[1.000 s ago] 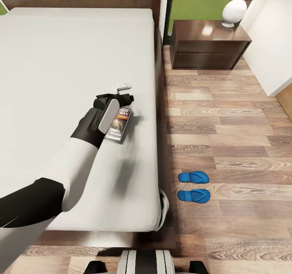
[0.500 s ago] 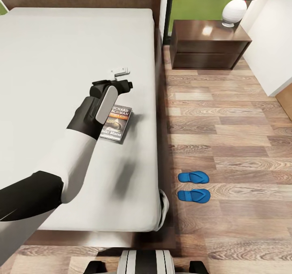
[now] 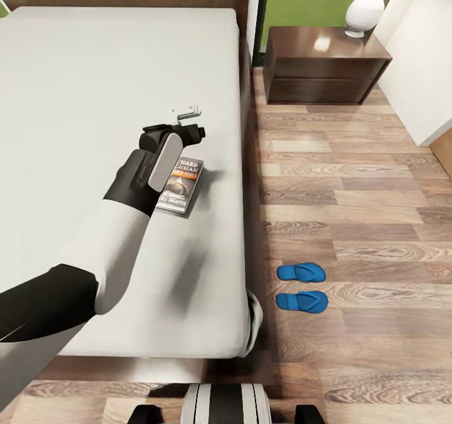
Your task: In the bedroom, move the book from the bed onto either nightstand, and place the two sandals side by side next to the bed.
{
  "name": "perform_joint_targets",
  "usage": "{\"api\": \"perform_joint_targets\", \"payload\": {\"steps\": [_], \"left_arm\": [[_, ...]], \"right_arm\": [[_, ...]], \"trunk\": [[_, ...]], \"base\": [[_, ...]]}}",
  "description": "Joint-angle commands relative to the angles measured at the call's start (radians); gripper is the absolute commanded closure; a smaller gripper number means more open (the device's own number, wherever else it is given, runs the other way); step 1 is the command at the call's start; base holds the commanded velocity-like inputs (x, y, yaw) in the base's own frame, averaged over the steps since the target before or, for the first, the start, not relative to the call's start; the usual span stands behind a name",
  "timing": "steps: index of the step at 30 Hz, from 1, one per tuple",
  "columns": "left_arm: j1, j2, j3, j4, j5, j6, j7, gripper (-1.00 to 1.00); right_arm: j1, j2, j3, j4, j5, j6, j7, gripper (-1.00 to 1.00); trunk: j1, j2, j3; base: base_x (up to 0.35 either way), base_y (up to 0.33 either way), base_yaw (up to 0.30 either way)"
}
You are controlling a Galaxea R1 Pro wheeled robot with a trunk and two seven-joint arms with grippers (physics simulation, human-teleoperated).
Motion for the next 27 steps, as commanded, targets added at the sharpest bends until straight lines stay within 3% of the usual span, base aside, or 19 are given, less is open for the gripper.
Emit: {"api": "perform_joint_targets", "payload": {"steps": [1, 27], "left_arm": [[-0.001, 0.000, -0.002, -0.001, 0.011, 0.002, 0.010, -1.00], [-0.001, 0.001, -0.002, -0.001, 0.011, 0.002, 0.010, -1.00]], "right_arm": [[0.000, -0.001, 0.008, 0.001, -0.007, -0.004, 0.002, -1.00], [0.000, -0.001, 0.008, 0.001, -0.007, -0.004, 0.002, -1.00]], "trunk": [[0.004, -0.007, -0.004], [0.103, -0.189, -0.085]], "base": [[0.000, 0.000, 0.000], [0.000, 0.000, 0.000]]}}
